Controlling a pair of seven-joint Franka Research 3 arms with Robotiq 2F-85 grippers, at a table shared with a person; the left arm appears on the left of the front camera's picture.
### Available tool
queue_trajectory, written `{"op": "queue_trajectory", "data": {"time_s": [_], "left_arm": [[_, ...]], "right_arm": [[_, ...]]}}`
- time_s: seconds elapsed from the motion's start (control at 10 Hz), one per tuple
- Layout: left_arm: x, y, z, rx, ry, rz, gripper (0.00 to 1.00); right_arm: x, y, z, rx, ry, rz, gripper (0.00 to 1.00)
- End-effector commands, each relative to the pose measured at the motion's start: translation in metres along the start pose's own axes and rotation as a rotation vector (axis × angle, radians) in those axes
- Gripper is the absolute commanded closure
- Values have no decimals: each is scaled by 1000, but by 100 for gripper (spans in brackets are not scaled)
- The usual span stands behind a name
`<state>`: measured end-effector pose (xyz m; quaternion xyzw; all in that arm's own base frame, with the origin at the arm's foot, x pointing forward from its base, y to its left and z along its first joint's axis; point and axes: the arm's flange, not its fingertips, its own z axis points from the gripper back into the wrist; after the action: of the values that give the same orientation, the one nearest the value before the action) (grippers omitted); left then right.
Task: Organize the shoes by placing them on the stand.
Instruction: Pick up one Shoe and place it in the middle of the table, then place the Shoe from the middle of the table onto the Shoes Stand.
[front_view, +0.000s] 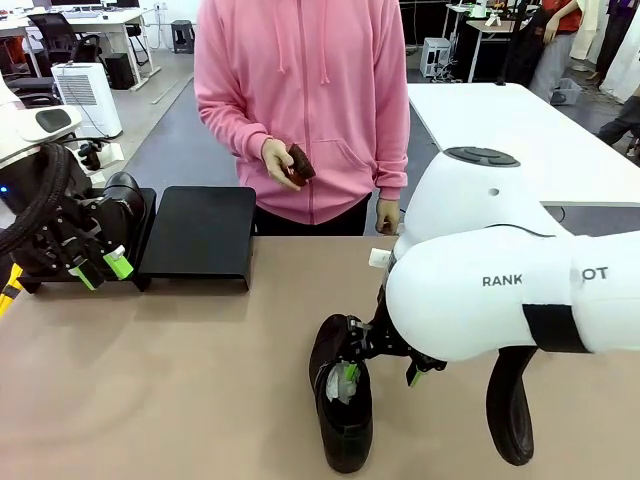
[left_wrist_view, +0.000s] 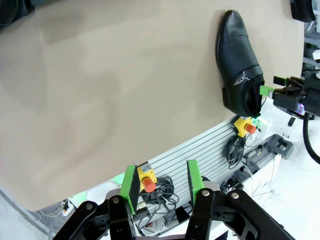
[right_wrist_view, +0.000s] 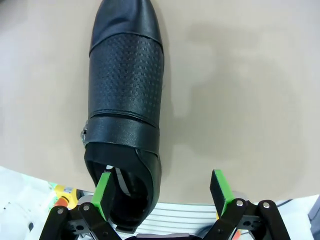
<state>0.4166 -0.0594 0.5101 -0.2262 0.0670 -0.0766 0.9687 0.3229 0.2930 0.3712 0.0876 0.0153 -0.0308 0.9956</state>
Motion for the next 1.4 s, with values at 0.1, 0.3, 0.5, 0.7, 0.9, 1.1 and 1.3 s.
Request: {"op": "queue_trajectory", "data": {"time_s": [0.1,0.3,0.5,0.7,0.9,1.1,1.3], "left_arm": [[-3,2,1,3,3,-12,48],[-3,2,1,3,3,-12,48],[-3,2,1,3,3,-12,48],[-3,2,1,3,3,-12,48],[0,0,0,0,0,0,48],[-18,-43,-27,34,25,-112,48],[-43,-74,-45,35,12,-137,48]], "right_arm": [[1,3,-7,1,-10,11,0],[1,3,-7,1,-10,11,0],[1,3,-7,1,-10,11,0],[1,3,-7,1,-10,11,0],[1,0,-6,-2,9,0,0],[4,-37,55,29,-114,-6,0],[15,-80,103,69,-211,-96,0]]}}
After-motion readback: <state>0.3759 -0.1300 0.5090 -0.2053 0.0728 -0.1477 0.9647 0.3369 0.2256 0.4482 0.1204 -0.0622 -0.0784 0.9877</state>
